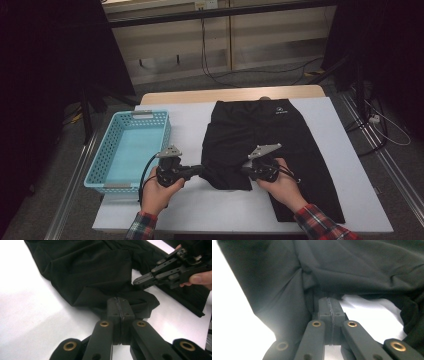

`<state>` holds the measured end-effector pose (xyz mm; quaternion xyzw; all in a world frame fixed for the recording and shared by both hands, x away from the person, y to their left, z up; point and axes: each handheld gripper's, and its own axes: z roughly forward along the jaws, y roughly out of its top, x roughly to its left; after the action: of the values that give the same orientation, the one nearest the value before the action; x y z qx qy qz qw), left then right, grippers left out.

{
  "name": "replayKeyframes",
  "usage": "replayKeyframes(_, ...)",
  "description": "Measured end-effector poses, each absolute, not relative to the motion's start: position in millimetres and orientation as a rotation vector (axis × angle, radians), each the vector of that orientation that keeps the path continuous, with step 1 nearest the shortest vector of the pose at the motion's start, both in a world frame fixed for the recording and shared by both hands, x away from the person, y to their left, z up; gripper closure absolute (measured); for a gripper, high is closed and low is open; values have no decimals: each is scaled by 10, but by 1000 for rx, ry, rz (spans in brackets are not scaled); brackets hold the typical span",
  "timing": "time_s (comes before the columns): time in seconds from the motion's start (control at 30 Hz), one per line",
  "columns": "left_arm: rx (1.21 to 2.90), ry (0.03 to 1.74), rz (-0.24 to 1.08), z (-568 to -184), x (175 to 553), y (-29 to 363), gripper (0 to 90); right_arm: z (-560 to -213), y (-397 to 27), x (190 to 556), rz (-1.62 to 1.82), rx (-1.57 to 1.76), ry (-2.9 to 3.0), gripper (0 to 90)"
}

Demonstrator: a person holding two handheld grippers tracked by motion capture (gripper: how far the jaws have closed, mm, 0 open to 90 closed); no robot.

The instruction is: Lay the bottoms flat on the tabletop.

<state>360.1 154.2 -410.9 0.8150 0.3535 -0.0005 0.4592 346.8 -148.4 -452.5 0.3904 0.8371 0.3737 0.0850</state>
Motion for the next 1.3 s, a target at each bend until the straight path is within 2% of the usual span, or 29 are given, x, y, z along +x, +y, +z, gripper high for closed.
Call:
replayKeyframes(0.07,1994,869,14,-4099,3622,1545,881,-4513,-1491,3430,1133,1172,2514,900)
replayKeyframes(0.13,1973,859,23,-4094,3648,1515,817,-4503,-1495,3360,1147,1148,2538,900)
replayKeyframes(0.2,1976,860,30,-4115,3667,1466,696,-4501,-1498,3284,1164,1131,2560,900)
replayKeyframes(0.27,1994,850,42,-4157,3679,1401,634,-4500,-1495,3209,1165,1119,2574,900)
replayKeyframes(0.33,2025,847,77,-4209,3692,1330,449,-4478,-1505,3134,1156,1108,2579,900)
replayKeyframes(0.47,2050,836,81,-4305,3710,1236,299,-4424,-1584,3029,1156,1115,2547,900)
replayKeyframes(0.53,2077,828,99,-4354,3711,1189,273,-4399,-1639,3011,1157,1136,2523,900)
replayKeyframes(0.67,2090,821,86,-4410,3737,1133,282,-4379,-1727,3028,1162,1179,2484,900)
replayKeyframes(0.83,2144,745,64,-4464,3755,959,355,-4415,-1717,3057,1161,1178,2493,900)
replayKeyframes(1.0,2181,745,76,-4534,3777,908,506,-4435,-1670,3071,1148,1158,2510,900)
replayKeyframes(1.07,2212,745,104,-4518,3773,921,671,-4434,-1669,3059,1150,1155,2515,900)
replayKeyframes(1.17,2210,764,103,-4519,3782,929,848,-4434,-1672,3041,1166,1162,2521,900)
replayKeyframes(1.3,2176,780,113,-4461,3788,954,890,-4406,-1665,3014,1170,1154,2522,900)
